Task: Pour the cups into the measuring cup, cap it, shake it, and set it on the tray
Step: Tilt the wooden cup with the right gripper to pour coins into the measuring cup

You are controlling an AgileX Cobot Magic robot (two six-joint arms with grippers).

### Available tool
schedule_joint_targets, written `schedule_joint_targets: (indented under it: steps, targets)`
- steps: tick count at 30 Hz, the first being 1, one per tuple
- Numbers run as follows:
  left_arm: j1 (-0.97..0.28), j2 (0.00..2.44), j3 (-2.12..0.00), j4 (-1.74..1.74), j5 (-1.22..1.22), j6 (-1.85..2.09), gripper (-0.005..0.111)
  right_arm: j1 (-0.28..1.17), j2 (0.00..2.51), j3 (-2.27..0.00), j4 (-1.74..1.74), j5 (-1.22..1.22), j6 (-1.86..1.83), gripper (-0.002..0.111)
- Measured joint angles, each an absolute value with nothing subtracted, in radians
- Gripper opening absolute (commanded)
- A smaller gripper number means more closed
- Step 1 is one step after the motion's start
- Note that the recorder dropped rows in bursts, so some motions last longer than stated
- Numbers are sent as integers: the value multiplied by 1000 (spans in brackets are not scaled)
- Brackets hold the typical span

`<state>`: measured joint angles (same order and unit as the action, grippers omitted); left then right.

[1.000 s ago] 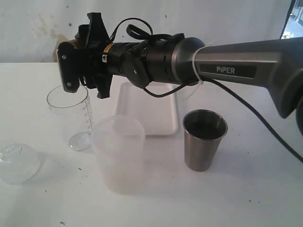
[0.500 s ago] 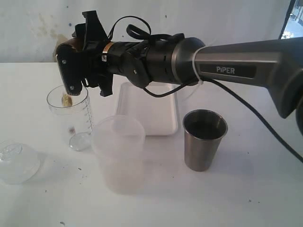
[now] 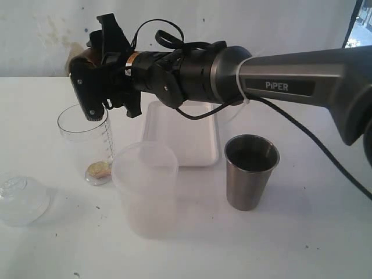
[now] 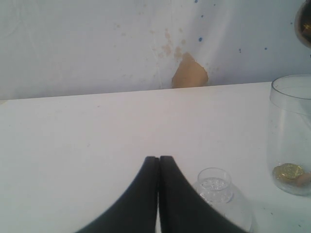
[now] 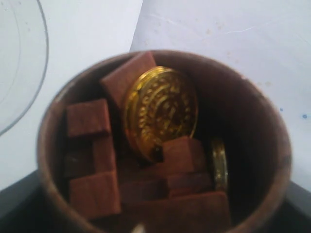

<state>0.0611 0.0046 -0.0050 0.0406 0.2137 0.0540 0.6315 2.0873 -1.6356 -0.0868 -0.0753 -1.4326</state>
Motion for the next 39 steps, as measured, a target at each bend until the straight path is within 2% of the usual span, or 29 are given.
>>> schedule_joint_targets:
  steps: [39]
  targets:
    - [61,5,-5,41,214,54,1,640,2087,-1636,-87,-79,-1712,0]
